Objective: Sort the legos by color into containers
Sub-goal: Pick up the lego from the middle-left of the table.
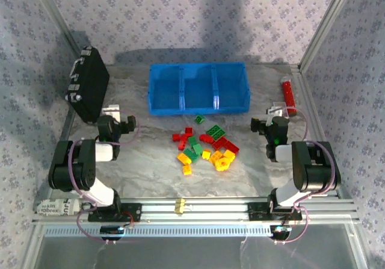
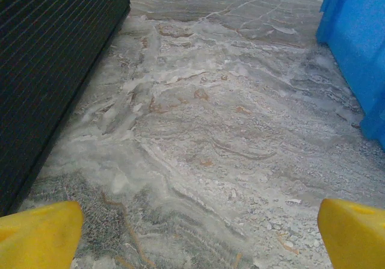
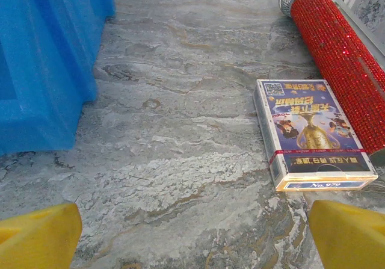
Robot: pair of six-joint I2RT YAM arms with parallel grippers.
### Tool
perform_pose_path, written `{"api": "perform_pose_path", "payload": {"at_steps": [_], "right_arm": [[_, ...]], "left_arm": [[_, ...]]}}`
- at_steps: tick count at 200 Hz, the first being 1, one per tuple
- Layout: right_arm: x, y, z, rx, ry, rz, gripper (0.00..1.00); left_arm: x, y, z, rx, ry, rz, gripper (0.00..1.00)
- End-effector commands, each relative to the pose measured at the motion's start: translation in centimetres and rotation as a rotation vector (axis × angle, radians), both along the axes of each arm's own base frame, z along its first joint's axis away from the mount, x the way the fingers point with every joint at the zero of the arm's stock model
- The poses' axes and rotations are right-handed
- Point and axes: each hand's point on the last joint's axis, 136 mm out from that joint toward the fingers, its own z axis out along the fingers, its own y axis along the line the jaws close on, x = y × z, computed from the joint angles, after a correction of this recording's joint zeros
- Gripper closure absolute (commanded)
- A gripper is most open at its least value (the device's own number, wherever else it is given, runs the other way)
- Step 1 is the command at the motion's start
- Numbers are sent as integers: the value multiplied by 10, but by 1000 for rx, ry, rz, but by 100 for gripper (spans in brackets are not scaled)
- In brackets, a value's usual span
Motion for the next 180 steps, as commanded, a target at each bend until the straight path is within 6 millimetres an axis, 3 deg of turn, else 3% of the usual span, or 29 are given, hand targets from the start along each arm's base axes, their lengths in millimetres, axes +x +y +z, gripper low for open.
{"api": "perform_pose_path", "payload": {"at_steps": [1,180], "right_arm": [[6,4,9,7,-21,41,1],[5,3,8,7,-19,38,1]], "left_arm": [[0,-3,4,-14,-13,-13,0],[-4,9,6,-47,-37,39,0]]}}
